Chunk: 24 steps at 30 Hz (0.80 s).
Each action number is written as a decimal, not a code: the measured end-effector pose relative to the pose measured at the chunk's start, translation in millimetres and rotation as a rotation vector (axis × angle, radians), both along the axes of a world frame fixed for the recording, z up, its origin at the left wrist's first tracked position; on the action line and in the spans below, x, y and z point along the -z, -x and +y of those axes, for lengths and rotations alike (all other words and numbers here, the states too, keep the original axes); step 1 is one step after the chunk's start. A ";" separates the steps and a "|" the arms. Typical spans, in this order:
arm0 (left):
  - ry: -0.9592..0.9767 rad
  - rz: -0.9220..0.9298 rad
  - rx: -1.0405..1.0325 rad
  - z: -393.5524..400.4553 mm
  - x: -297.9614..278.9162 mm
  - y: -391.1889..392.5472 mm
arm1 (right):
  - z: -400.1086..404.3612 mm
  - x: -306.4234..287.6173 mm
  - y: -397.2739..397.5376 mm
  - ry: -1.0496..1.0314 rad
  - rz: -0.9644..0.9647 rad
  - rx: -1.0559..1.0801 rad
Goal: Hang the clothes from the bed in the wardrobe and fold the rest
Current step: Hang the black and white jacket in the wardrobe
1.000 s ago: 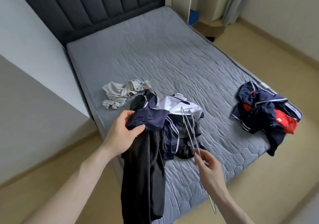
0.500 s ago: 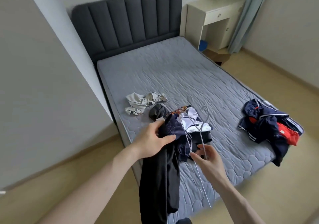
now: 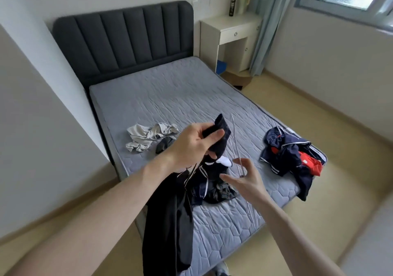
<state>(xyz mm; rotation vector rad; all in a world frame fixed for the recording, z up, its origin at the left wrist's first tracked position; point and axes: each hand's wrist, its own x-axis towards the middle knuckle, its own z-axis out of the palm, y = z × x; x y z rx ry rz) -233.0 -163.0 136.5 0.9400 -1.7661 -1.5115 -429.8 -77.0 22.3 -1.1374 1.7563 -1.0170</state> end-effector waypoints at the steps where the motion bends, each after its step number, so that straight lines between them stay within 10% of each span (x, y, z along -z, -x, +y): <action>1: 0.042 0.021 -0.026 -8.2 -17.5 9.3 | -12.7 -10.0 10.4 0.016 0.010 -0.011; 14: 0.423 0.333 -0.507 -80.2 -206.0 -12.0 | -165.3 -97.1 7.5 0.127 0.156 -0.488; 19: 0.309 0.250 -0.754 -95.3 -195.2 -71.7 | -168.5 -99.5 -26.8 0.136 0.122 -0.566; 24: 0.024 -0.014 -1.000 -93.3 -120.9 -160.9 | -150.5 -114.3 -57.7 0.114 -0.353 -0.452</action>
